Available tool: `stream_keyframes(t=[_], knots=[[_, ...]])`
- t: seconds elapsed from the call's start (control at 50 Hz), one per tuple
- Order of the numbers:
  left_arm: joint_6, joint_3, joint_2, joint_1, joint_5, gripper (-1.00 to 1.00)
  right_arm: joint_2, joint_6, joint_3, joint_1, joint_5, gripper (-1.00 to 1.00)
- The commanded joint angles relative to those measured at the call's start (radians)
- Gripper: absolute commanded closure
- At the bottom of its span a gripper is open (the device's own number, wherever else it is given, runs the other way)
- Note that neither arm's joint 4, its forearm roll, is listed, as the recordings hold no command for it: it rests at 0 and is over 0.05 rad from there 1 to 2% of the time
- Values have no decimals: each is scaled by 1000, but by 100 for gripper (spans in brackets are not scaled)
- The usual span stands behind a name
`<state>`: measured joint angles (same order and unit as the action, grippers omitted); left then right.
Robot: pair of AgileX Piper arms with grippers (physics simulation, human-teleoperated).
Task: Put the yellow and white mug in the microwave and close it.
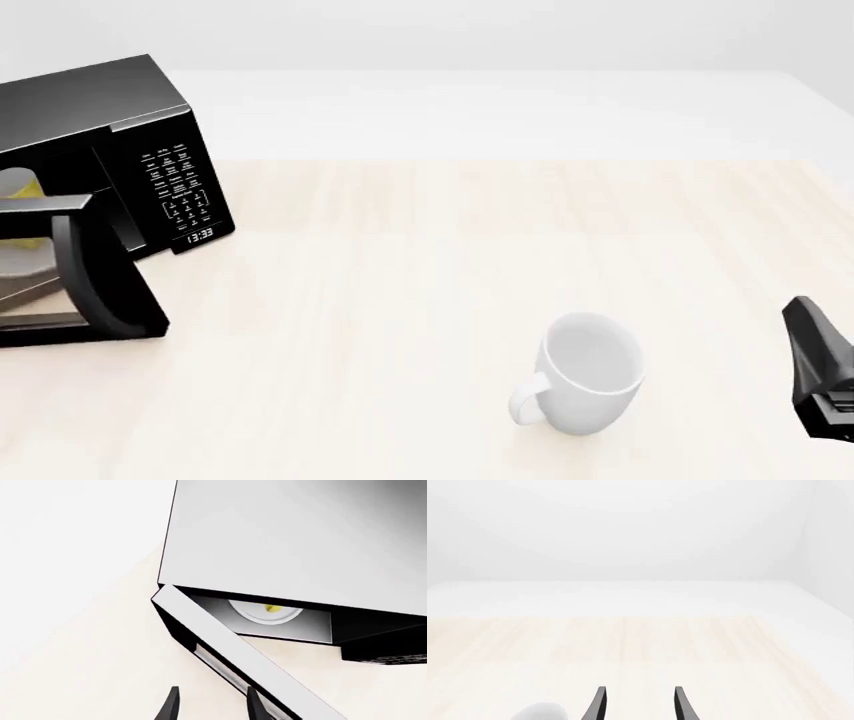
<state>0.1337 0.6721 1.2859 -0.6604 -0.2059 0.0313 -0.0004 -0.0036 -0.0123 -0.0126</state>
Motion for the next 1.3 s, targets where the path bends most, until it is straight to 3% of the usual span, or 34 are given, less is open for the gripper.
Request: stream_keyframes(t=[0.02, 1.3], knots=[[-19, 21, 13, 11, 28, -100, 0, 0, 0, 0, 0, -100], [-32, 136, 194, 81, 166, -100, 0, 0, 0, 0, 0, -100]])
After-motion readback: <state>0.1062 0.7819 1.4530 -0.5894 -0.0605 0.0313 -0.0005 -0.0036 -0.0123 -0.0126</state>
